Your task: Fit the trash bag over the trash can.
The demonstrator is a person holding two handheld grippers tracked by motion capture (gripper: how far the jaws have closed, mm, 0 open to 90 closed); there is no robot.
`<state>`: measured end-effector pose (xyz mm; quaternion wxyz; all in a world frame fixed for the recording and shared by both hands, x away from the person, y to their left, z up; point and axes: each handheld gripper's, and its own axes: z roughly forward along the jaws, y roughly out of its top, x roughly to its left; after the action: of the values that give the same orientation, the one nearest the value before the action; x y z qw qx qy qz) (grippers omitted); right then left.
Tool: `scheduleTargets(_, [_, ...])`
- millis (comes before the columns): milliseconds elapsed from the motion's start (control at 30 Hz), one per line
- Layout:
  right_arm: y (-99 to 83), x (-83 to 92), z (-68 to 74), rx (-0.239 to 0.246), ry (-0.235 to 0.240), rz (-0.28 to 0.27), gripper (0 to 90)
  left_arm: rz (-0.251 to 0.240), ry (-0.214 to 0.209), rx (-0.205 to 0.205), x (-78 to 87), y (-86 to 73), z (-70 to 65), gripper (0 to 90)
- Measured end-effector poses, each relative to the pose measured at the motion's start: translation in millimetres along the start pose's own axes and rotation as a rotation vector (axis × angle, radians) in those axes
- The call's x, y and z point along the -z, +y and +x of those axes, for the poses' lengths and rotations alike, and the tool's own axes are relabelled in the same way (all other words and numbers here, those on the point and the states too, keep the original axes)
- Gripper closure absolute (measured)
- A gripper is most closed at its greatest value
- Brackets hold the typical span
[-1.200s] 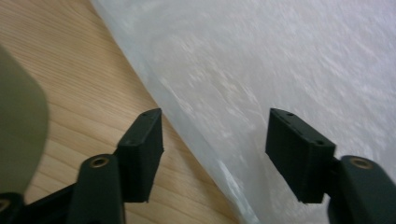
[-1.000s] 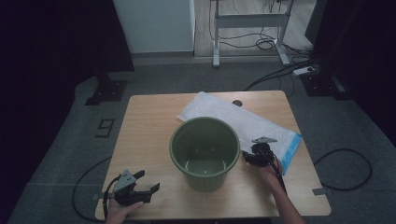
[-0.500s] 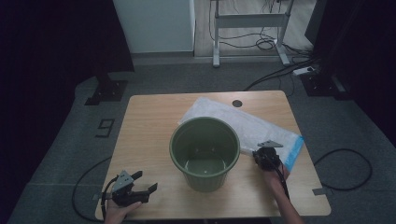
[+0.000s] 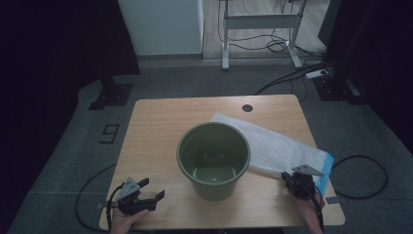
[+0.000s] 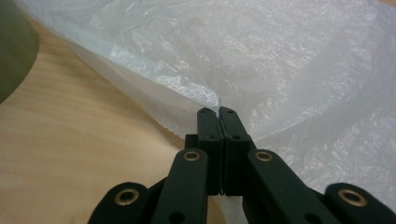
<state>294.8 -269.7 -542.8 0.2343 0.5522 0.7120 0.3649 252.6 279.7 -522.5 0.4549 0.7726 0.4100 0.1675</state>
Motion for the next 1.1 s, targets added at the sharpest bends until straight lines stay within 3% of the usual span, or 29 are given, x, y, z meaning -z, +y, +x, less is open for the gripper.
scheduleTargets(100, [-9.5, 17.4, -7.3, -0.033, 0.019, -0.012, 87.7, 0.002, 0.0, -0.002, -0.9, 1.2, -3.0, 15.7])
scheduleTargets(200, [-21.0, 39.3, -16.3, -0.082, 0.029, -0.057, 87.7, -0.002, -0.002, 0.0, -1.0, 2.4, -4.0, 15.8])
scheduleTargets(267, [-31.7, 49.2, -21.3, -0.085, 0.027, -0.062, 87.7, 0.002, -0.004, -0.001, -3.0, 2.6, -5.5, 15.9])
scheduleTargets(400, [-47.3, 54.0, -26.7, -0.096, 0.034, -0.025, 87.6, 0.016, -0.006, -0.009, -5.6, 1.7, -7.5, 15.9])
scheduleTargets(633, [-52.0, 54.1, -31.7, -0.104, 0.017, -0.008, 86.0, -0.001, 0.002, 0.009, -0.4, 0.3, -4.1, 16.1])
scheduleTargets(700, [-53.0, 52.7, -32.2, -0.106, 0.021, 0.005, 79.2, -0.003, 0.005, 0.015, 0.6, -0.6, -2.2, 16.3])
scheduleTargets(767, [-52.5, 52.6, -31.1, -0.103, 0.019, 0.006, 65.6, -0.003, 0.009, 0.016, 1.4, -0.7, -1.2, 16.3])
scheduleTargets(833, [-49.1, 54.1, -28.1, -0.097, 0.005, -0.017, 53.0, 0.0, 0.015, 0.013, 2.0, -0.9, -1.2, 16.8])
scheduleTargets(933, [-39.0, 56.6, -15.5, -0.087, 0.023, -0.075, 38.6, 0.005, 0.019, 0.012, 2.3, -2.1, -0.9, 17.0])
scheduleTargets(1000, [-36.1, 55.6, -11.4, -0.075, 0.02, -0.085, 36.1, 0.009, 0.023, 0.011, 2.8, -2.8, -0.7, 17.0])
scheduleTargets(1033, [-27.3, 49.2, 0.8, -0.029, 0.008, -0.104, 29.8, 0.011, 0.028, 0.01, 3.5, -3.5, -0.7, 17.0])
scheduleTargets(1100, [-24.5, 46.7, 4.4, -0.02, 0.006, -0.107, 28.7, 0.013, 0.032, 0.01, 4.2, -3.9, -0.9, 17.0])
